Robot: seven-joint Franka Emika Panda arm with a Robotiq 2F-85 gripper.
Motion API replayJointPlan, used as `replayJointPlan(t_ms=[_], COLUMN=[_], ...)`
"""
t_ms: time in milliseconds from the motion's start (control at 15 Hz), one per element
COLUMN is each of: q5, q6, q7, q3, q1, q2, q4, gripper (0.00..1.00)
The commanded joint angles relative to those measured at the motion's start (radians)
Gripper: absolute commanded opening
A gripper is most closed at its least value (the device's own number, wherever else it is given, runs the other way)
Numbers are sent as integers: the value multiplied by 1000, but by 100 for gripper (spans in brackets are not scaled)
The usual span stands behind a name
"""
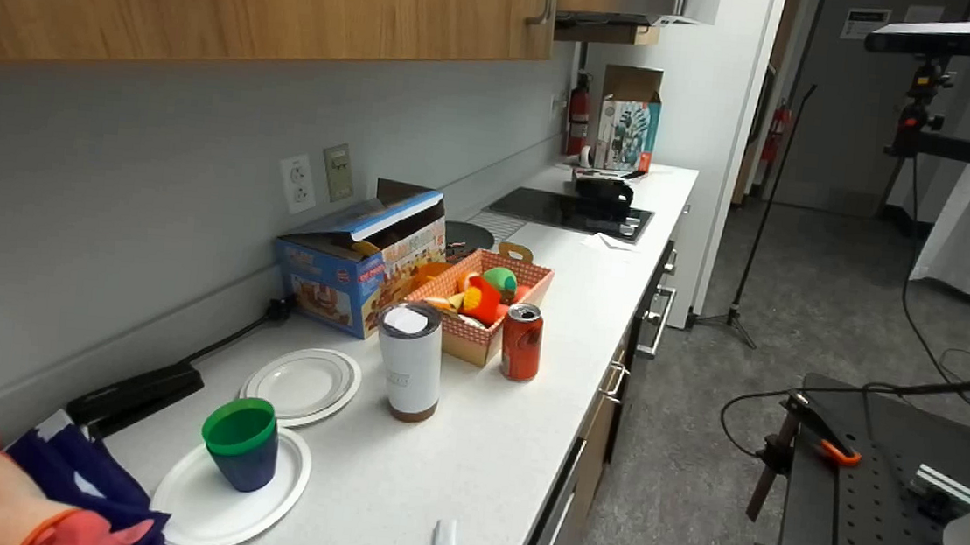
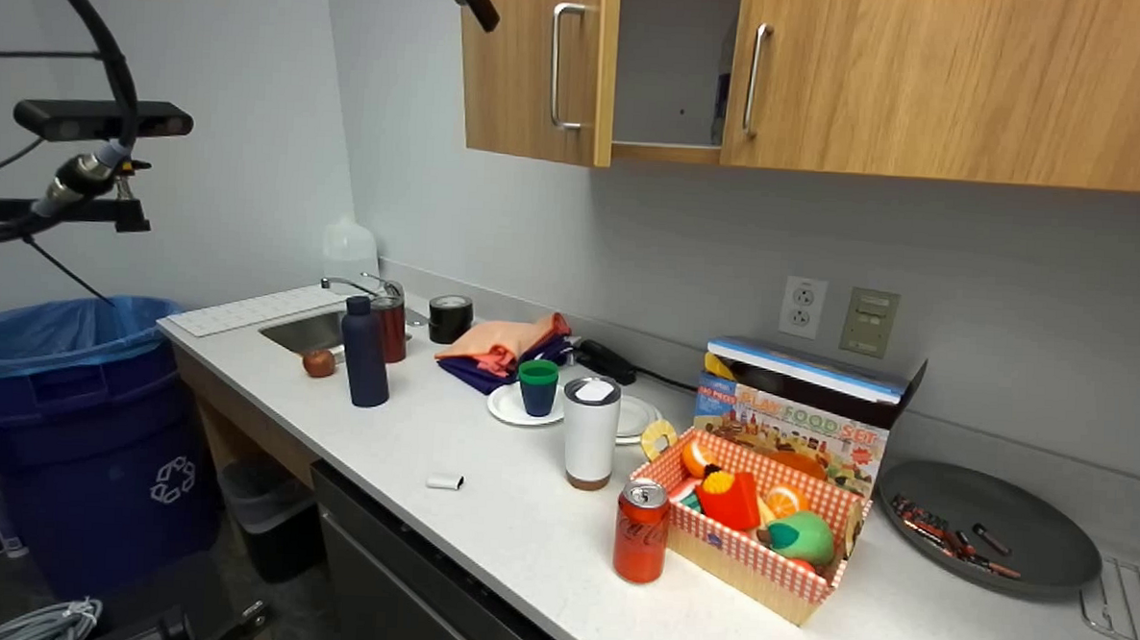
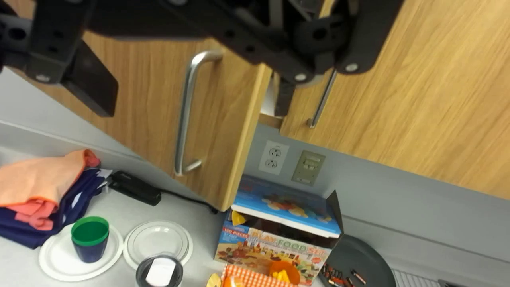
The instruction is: Open the first overhead cabinet door from the left
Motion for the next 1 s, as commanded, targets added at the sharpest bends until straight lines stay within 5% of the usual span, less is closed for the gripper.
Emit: replayJointPlan(t_ms=[0, 600, 933], q5=[4, 413, 570], q6=[64, -103, -278], q7=[-63, -439, -556], q3=[-72, -309, -331], q1=[34, 292, 259], q2=[85, 225, 230], q4=[80, 289, 331], gripper=[100, 100, 100])
